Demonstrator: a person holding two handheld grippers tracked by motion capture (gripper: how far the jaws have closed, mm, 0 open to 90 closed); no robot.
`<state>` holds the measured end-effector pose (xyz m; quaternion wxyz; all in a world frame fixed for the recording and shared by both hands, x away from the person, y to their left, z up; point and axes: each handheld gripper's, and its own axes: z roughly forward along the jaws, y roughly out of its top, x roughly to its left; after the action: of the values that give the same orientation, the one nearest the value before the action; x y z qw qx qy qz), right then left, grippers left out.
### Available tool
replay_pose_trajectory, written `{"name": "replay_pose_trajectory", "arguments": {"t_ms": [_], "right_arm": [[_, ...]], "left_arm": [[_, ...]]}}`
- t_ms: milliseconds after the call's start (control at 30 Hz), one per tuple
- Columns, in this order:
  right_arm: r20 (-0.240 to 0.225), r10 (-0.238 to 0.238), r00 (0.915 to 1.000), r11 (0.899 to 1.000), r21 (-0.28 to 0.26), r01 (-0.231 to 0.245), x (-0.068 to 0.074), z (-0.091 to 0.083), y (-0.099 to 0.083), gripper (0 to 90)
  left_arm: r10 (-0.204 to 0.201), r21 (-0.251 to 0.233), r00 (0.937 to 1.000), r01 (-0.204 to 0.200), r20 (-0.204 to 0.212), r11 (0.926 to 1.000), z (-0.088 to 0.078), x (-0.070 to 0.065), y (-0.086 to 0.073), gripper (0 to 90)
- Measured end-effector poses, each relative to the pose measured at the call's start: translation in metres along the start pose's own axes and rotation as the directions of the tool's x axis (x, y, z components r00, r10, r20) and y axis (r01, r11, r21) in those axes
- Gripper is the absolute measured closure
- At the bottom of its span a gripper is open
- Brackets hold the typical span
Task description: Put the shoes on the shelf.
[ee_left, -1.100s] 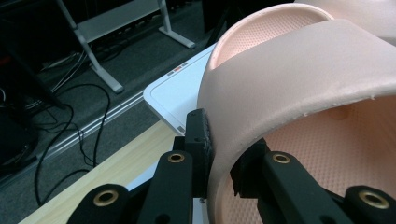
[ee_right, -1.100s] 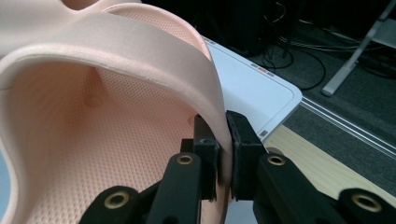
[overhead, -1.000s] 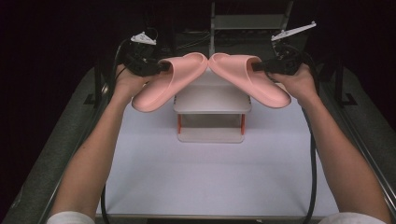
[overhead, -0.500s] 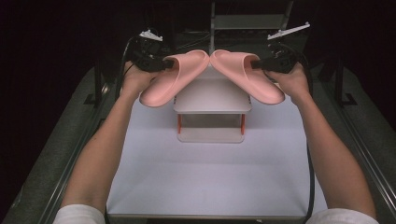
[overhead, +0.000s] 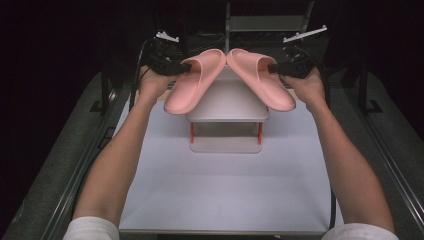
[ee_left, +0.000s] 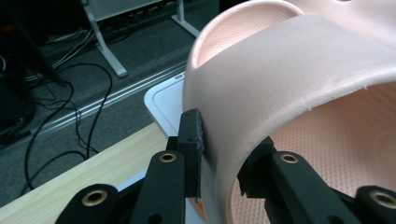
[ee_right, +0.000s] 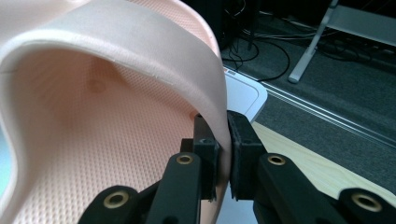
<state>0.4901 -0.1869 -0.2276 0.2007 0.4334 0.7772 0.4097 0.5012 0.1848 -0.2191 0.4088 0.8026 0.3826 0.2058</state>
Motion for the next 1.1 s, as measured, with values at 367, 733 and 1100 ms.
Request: {"name": "replay_pose_trajectory", "arguments": {"t_ms": [367,733,1100], "right_arm": [[0.012,0.013,0.9998,1.000,0.014,-0.013,0.005,0.007,0.001,81.3],[0.014,0.033,0.9994,0.999,0.018,-0.033,0.006,0.013,0.001,79.7],[0.011,0.046,0.9989,0.999,0.015,-0.046,0.008,0.018,0.001,77.2]], "left_arm": [[-0.023,0.001,0.9997,0.023,-0.011,0.9997,0.006,0.000,0.000,72.1],[-0.052,-0.001,0.9985,0.052,-0.013,0.9986,0.013,-0.002,0.000,69.6],[-0.065,0.004,0.9979,0.065,-0.008,0.9979,0.018,-0.006,0.000,66.2]]}}
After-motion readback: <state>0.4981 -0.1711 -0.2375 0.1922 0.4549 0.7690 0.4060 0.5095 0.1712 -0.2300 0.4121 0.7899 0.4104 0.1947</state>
